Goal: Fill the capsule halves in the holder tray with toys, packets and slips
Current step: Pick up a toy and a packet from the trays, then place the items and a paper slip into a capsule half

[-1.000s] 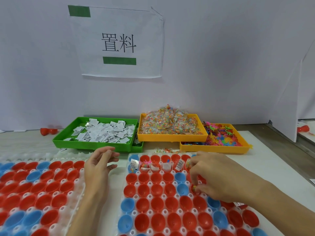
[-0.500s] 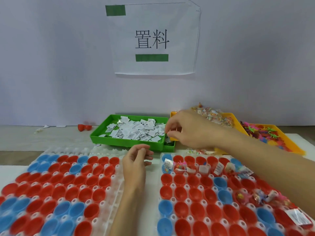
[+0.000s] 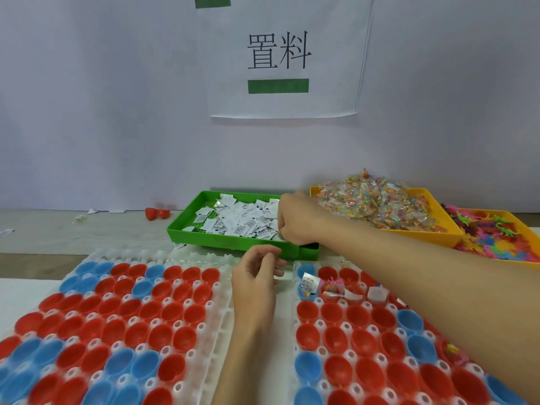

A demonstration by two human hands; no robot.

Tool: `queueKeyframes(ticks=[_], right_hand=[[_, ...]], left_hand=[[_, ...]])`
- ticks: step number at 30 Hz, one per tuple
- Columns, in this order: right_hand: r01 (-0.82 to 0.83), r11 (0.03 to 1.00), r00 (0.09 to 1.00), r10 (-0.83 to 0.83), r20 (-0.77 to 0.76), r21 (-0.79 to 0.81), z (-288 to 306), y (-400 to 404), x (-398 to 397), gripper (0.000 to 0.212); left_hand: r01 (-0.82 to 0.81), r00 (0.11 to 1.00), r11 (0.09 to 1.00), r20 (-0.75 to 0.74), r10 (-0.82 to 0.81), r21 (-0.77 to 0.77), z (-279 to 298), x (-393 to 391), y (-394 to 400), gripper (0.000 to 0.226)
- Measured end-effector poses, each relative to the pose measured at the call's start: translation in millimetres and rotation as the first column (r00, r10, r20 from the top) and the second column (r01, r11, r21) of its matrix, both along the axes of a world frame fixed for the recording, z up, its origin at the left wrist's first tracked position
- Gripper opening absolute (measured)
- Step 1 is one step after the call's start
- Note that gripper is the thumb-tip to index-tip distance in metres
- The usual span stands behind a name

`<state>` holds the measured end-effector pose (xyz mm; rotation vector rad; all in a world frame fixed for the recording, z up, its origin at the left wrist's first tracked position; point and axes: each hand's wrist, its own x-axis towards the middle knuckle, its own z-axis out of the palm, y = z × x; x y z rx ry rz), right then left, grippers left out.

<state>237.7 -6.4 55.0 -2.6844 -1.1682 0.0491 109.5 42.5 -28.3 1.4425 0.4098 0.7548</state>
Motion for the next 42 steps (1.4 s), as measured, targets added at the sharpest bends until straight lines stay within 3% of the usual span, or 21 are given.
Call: queueKeyframes(ticks=[2, 7, 13, 16, 21, 29, 32, 36, 42], right_hand=[[0.004, 0.999, 1.000, -0.003, -0.021, 0.046, 2, -5, -3, 0.030], [0.062, 0.927, 0.994, -0.025, -0.103, 0.369, 12, -27, -14, 0.017], [0.202, 0.758, 0.908, 0.093, -0.409, 0.620, 26, -90, -40, 0.007], [0.231, 0.721, 0.867, 0.151, -0.474, 0.653, 25, -125, -58, 0.005], [0.253, 0.689, 0.864, 0.154, -0.479, 0.679, 24, -163, -74, 0.004], [0.231, 0.768, 0.920, 0.026, -0.390, 0.597, 19, -202, -79, 0.005], [0.223, 0.814, 0.942, -0.039, -0.333, 0.536, 20, -221, -80, 0.008], [0.178, 0.910, 0.954, -0.066, -0.294, 0.374, 20, -255, -85, 0.014], [0.143, 0.958, 0.968, -0.083, -0.235, 0.250, 7, -266, -93, 0.019]], left_hand=[[-0.003, 1.000, 1.000, -0.003, 0.003, 0.009, 1, -1, 0, 0.028], [-0.007, 1.000, 1.000, -0.009, 0.007, 0.007, 3, -3, 1, 0.026], [-0.002, 0.998, 1.000, 0.064, 0.001, 0.014, 20, -6, -8, 0.019], [0.095, 0.987, 0.992, 0.119, -0.105, 0.084, 43, -6, -22, 0.008], [0.386, 0.918, 0.904, 0.021, -0.397, 0.185, 66, -8, -50, 0.029], [0.518, 0.847, 0.798, -0.058, -0.528, 0.307, 66, -5, -72, 0.008], [0.437, 0.894, 0.829, -0.070, -0.442, 0.349, 60, -4, -65, 0.007], [0.158, 0.987, 0.940, -0.008, -0.163, 0.303, 46, -3, -34, 0.013], [-0.113, 0.994, 0.985, 0.014, 0.112, 0.129, 9, -8, 0, 0.023]])
